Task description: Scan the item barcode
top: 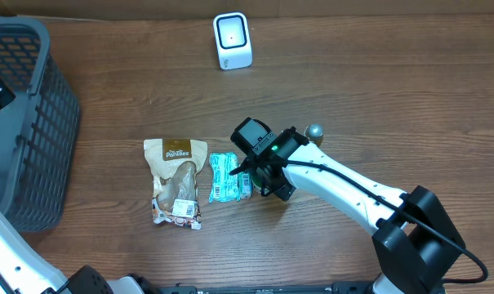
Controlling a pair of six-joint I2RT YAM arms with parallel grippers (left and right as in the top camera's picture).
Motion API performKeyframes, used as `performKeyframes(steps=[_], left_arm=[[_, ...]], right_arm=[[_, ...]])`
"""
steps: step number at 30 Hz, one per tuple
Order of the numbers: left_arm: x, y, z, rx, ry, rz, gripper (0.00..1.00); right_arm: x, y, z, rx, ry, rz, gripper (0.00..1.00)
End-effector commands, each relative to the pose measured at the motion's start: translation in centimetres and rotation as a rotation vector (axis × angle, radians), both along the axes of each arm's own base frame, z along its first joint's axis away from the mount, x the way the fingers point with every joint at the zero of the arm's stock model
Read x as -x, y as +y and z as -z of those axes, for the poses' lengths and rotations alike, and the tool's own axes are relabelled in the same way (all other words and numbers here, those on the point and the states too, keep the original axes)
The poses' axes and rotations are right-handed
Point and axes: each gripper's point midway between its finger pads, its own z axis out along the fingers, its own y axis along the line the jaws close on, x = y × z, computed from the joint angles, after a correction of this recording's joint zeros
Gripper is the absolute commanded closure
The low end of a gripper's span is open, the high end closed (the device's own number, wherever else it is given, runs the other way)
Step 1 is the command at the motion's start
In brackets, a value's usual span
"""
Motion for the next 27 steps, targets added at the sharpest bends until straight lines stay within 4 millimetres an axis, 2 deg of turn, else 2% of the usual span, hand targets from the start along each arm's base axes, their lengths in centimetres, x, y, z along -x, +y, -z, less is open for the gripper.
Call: performKeyframes(steps=[1,4,14,19,27], left_arm=[[-0.3,-0.2,0.3,0.015,-0.001,0.006,0.00],[-0.3,-0.2,0.3,0.014,-0.002,0.006,0.01],[-0.3,-0.2,0.3,0.014,-0.002,0.006,0.00],[-0.3,-0.2,0.3,0.015,-0.001,0.006,0.01],[-0.3,-0.2,0.3,0.014,-0.002,0.006,0.01]], right_arm=[[0.0,-0.5,0.3,0.026,-0.004,0.006,0.23],[0.1,-0.6,0.3,0.029,-0.001,0.003,0.27],[0.6,-1.1,0.4,0.060,0.022,-0.043,0.28],[1.0,-1.6,0.4,0.101,0.037,-0.211,0.32],[1.3,-1.7,0.4,0.160,0.052,-0.627,0.36]])
